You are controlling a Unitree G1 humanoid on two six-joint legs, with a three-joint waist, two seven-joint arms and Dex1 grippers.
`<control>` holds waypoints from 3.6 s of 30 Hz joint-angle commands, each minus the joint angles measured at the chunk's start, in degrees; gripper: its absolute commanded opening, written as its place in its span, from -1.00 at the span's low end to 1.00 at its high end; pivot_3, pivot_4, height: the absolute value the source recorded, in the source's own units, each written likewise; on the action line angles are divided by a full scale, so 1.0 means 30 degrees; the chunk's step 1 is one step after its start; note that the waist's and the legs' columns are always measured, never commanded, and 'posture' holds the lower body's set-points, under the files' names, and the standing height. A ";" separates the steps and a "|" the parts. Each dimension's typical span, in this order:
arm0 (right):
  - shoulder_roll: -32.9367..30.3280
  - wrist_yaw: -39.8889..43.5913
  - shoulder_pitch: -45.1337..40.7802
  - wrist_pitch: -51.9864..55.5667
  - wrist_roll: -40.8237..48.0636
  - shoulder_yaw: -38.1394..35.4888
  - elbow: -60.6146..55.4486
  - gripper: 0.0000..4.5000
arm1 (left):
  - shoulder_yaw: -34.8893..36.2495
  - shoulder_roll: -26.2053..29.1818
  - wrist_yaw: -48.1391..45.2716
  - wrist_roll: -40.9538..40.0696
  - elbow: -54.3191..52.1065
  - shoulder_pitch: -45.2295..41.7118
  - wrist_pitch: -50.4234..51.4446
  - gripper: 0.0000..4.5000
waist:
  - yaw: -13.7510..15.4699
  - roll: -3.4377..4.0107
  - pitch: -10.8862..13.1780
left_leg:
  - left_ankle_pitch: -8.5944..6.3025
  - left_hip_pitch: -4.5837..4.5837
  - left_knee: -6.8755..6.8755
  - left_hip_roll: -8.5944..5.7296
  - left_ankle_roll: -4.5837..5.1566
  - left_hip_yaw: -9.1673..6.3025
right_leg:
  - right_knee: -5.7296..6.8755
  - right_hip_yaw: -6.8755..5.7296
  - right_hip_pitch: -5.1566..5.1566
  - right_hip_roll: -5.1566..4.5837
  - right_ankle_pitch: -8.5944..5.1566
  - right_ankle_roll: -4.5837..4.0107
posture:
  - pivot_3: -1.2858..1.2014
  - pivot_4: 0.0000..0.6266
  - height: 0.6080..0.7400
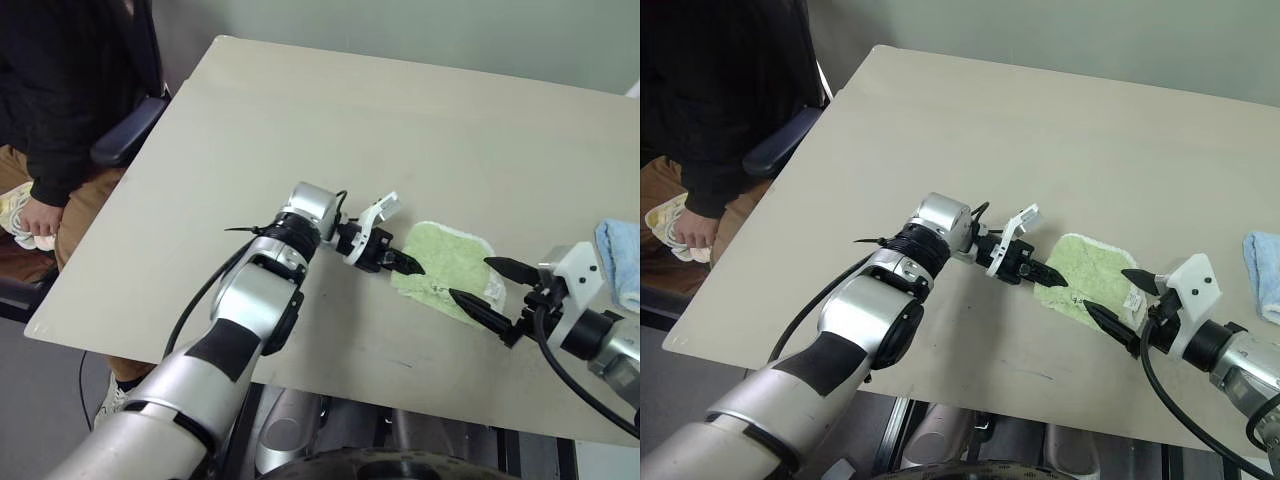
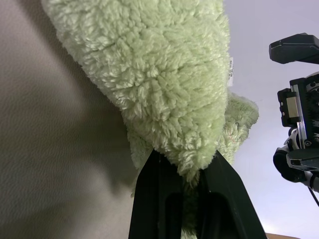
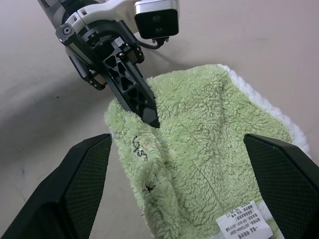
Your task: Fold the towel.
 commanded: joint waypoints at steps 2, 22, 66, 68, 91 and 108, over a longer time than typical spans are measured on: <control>0.0694 -0.0655 -0.1601 -0.0589 0.0393 -0.0293 0.0431 1.00 | 0.4578 0.4071 0.1476 -0.2323 -0.1593 -0.1755 0.0767 -0.99 | -0.0557 -0.0050 0.0051 | 0.0047 -0.0005 -0.0009 0.0022 0.0000 0.0024 | 0.0019 -0.0004 -0.0074 0.0021 0.0051 -0.0061 | 0.03 -0.52 0.89; 0.0312 0.0588 -0.3825 -0.0855 -0.0130 0.1477 0.2165 1.00 | 1.1070 0.8008 1.0004 -0.4243 -0.0987 -0.2083 -0.1246 -0.99 | -0.0686 0.0052 0.0051 | 0.0171 -0.0010 -0.0078 0.0029 0.0111 -0.0003 | -0.0003 -0.0043 -0.0112 0.0041 0.0046 -0.0210 | 0.03 -0.52 0.89; -0.0451 0.2363 -0.3861 -0.1526 -0.1135 0.2006 0.3445 1.00 | 1.4244 1.3456 1.6205 -0.3255 0.4670 0.0183 -1.4662 -0.99 | -0.0907 0.0054 0.0070 | 0.0222 -0.0022 -0.0229 0.0143 -0.0049 -0.0042 | 0.0025 -0.0074 -0.0219 0.0347 0.0074 -0.0721 | 0.03 -0.52 0.89; -0.0517 0.2469 -0.3834 -0.1538 -0.1141 0.1936 0.3486 1.00 | 1.4622 1.3240 1.6256 -0.3659 0.4607 0.0922 -1.4270 -0.99 | -0.0903 0.0046 0.0065 | 0.0214 -0.0012 -0.0213 0.0177 -0.0073 -0.0010 | 0.0035 -0.0111 -0.0221 0.0394 0.0089 -0.0754 | 0.03 -0.52 0.89; -0.0558 0.2946 -0.4475 -0.2119 -0.1755 0.2472 0.4203 1.00 | 1.5800 1.2949 1.6852 -0.5970 0.2578 0.2916 -1.0615 0.87 | -0.0894 0.0042 0.0062 | 0.0204 0.0030 -0.0104 0.0265 -0.0171 -0.0018 | 0.0167 -0.0114 -0.0227 0.0451 0.0119 -0.0835 | 0.03 -0.52 0.89; -0.0284 0.3291 -0.4699 -0.2677 -0.2102 0.2797 0.4640 1.00 | 1.4038 1.3572 1.2262 -0.9438 -1.3344 1.1847 -0.2143 0.98 | -0.0993 0.0030 0.0055 | 0.0188 0.0090 -0.0106 0.0285 -0.0211 -0.0010 | 0.0190 -0.0080 -0.0203 0.0428 0.0080 -0.0922 | 0.03 -0.52 0.89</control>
